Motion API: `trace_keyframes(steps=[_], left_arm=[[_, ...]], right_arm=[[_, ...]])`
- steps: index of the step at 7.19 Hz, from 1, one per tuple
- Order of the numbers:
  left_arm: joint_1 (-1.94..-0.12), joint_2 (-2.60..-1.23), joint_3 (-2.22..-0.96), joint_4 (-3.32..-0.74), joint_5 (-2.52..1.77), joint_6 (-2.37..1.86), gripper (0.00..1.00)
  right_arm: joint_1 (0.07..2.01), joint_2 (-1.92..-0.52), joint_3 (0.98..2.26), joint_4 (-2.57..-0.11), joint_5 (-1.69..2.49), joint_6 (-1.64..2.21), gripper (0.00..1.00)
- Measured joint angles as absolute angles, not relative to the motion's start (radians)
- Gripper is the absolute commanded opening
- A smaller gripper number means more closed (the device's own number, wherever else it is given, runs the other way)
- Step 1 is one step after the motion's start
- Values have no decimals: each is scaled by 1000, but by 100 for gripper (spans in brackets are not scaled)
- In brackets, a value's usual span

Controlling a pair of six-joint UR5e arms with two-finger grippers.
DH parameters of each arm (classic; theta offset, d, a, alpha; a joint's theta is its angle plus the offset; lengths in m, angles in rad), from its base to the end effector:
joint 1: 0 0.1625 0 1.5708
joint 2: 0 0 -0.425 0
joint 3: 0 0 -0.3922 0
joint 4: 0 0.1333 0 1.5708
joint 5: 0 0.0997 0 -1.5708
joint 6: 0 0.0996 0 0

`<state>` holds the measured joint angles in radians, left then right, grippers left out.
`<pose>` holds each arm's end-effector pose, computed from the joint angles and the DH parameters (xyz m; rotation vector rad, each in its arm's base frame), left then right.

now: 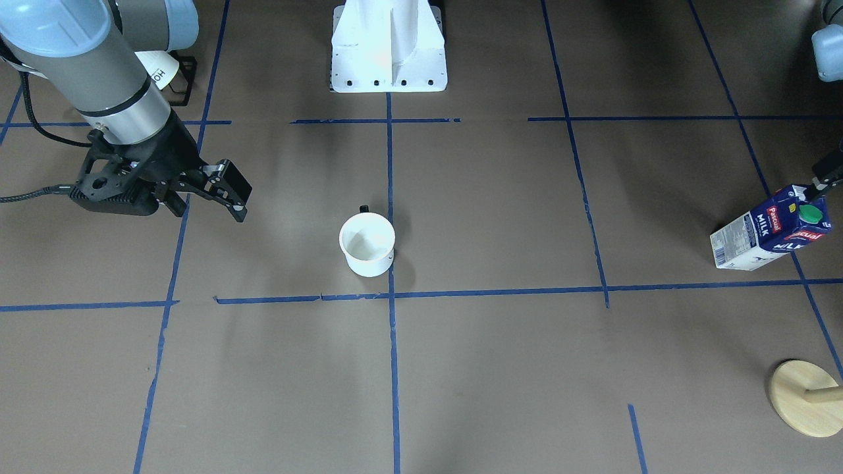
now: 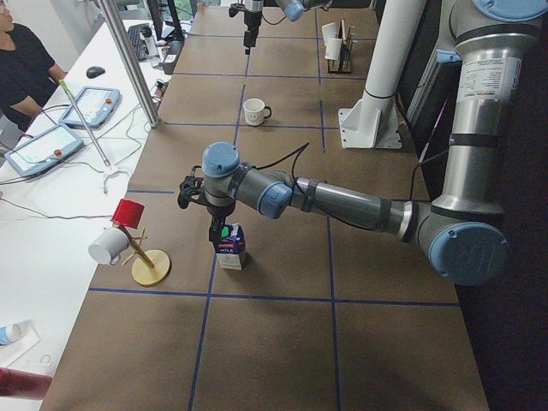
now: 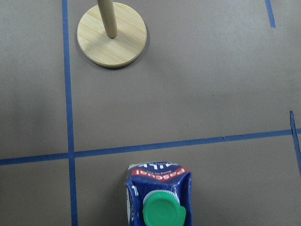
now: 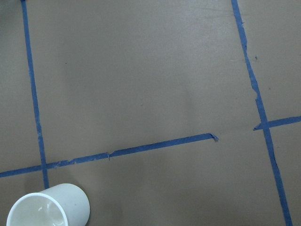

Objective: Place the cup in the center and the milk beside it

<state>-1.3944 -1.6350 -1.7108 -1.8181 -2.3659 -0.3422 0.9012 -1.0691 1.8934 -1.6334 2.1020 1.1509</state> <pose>0.0320 -0.5341 0.5263 0.2124 0.8635 0.0247 -0.3088 -0.5235 0.2406 0.0573 -0.8977 0.2463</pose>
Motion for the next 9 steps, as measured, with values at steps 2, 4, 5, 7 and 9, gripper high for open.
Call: trace_keyframes(steps=[2, 4, 5, 7, 9], left_arm=[[-1370, -1647, -1673, -1821, -2365, -341, 100], [-1354, -1647, -1653, -1822, -2365, -341, 100], [-1350, -1647, -1649, -1821, -2365, -341, 100], [-1332, -1647, -1642, -1818, -2364, -344, 93], [-1319, -1648, -1639, -1818, -2364, -344, 35]], right_arm=[[909, -1075, 1901, -1635, 2103, 1145, 100], [918, -1074, 1903, -1635, 2103, 1144, 100], [920, -1074, 1904, -1636, 2103, 1144, 100], [923, -1078, 1904, -1636, 2103, 1144, 100], [924, -1082, 1904, -1635, 2103, 1144, 100]])
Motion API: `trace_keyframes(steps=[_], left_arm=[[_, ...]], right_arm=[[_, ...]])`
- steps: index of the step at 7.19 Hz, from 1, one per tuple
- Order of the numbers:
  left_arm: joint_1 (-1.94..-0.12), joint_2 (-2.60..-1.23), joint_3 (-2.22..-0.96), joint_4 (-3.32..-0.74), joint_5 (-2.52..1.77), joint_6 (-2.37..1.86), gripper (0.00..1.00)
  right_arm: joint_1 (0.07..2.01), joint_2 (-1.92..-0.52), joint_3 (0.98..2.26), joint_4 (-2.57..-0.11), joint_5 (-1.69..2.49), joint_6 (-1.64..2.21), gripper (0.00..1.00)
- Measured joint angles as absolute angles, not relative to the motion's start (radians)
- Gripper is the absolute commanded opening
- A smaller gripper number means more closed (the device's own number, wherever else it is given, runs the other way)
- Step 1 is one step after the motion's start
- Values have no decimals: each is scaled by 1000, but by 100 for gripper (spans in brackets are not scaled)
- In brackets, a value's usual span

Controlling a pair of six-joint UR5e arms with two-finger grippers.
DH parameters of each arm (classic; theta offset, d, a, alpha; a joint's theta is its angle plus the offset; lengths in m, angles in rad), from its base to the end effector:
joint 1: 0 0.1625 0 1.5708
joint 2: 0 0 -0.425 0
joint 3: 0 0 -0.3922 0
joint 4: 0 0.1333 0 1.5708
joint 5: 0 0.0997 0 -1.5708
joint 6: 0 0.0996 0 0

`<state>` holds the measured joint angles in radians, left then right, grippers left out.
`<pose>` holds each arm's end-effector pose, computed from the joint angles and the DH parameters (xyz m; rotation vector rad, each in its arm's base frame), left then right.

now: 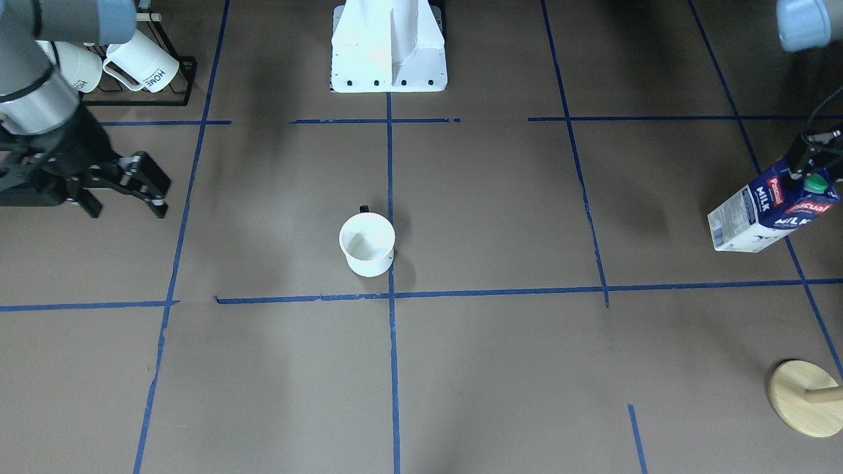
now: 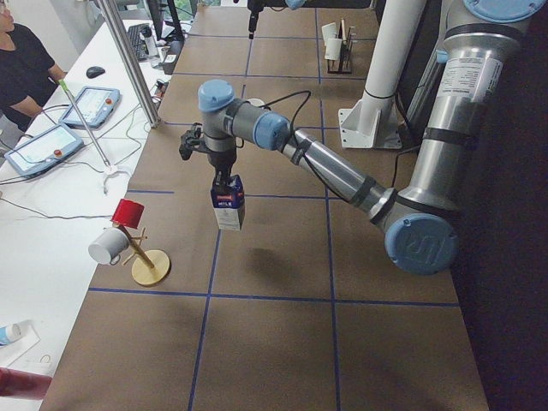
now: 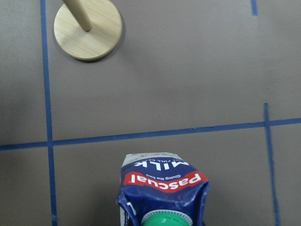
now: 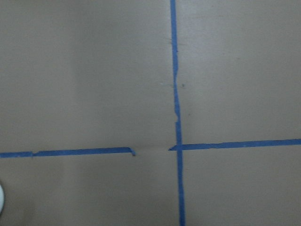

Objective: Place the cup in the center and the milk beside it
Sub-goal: 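Grasp the milk carton by its top with the left gripper, then carry the milk carton with the left gripper beside the white mug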

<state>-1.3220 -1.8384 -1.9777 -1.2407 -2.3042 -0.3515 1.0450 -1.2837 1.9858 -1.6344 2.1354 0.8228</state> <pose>0.0678 -0.5374 0.3634 0.0994 0.7902 0.0291 -0.2068 -0.5159 0.3250 0.1448 -0.8128 0.0998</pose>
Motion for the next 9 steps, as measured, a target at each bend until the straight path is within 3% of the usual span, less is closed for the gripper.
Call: trace_keyframes(steps=[2, 5, 9], left_arm=[[-1240, -1991, -2009, -1106, -2304, -514, 1], [-1049, -2126, -1989, -1127, -2298, -782, 1], [-896, -2292, -1835, -1271, -2231, -1002, 1]], right_arm=[[1153, -1408, 1992, -1627, 2204, 599, 100], [1310, -1541, 1942, -1623, 2239, 268, 100], [1502, -1577, 1787, -1621, 2326, -37, 100]])
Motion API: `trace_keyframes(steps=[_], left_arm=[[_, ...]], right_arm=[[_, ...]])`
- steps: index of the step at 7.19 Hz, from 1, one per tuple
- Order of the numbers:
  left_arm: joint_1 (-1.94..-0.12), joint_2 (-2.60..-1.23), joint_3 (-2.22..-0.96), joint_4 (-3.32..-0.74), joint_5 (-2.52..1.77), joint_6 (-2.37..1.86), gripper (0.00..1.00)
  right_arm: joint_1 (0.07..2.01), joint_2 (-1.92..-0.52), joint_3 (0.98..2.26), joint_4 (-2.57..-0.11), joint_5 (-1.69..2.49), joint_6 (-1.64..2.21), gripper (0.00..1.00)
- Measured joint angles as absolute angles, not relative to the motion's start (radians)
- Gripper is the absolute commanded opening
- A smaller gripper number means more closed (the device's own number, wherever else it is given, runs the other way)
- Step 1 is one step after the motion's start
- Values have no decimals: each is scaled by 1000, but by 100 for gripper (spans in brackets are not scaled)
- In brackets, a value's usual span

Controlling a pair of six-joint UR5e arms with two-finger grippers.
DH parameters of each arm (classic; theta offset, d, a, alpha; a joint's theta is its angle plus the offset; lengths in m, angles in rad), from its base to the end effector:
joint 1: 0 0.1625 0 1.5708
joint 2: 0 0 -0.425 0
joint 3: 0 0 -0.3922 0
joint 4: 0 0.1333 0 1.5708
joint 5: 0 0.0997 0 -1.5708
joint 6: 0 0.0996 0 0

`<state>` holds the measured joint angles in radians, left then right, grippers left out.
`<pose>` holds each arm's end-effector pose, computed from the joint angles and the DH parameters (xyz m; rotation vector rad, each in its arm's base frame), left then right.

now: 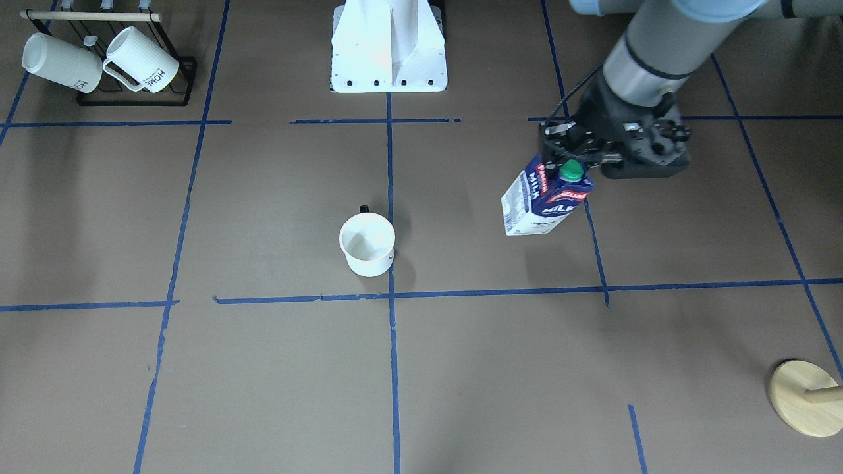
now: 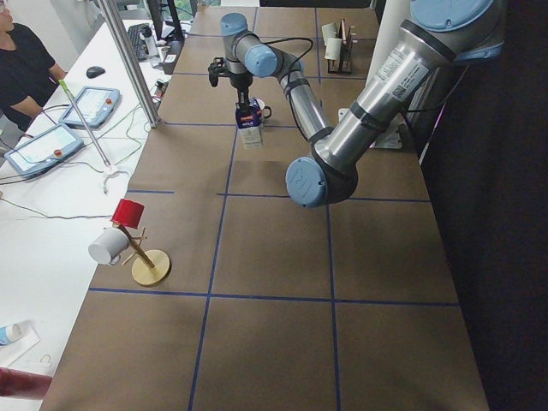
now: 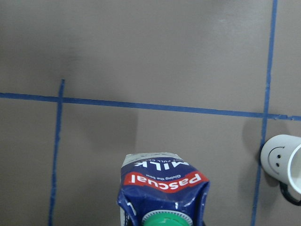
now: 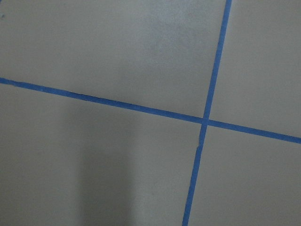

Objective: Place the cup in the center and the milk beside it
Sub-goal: 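Carry the milk carton with the left gripper beside the white mug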

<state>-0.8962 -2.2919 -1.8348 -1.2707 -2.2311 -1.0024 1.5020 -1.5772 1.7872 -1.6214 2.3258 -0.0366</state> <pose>0.3336 -0.5327 0.1527 -0.0304 0.9124 -0.0787 0.0312 -0.4941 0.5615 0.1397 -0.7565 -0.1603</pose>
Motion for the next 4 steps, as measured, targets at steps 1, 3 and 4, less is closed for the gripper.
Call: trace_keyframes(steps=[1, 3, 4], left_arm=[[-869, -2347, -1783, -1283, -2214, -1026, 1], [-825, -2425, -1708, -1292, -2195, -1044, 1], [-805, -2446, -1678, -1315, -2186, -1065, 1]], right_arm=[[1509, -1580, 1774, -1621, 2331, -49, 100], [1512, -1584, 1759, -1617, 2343, -54, 100], [1513, -1584, 1747, -1616, 2347, -54, 100]])
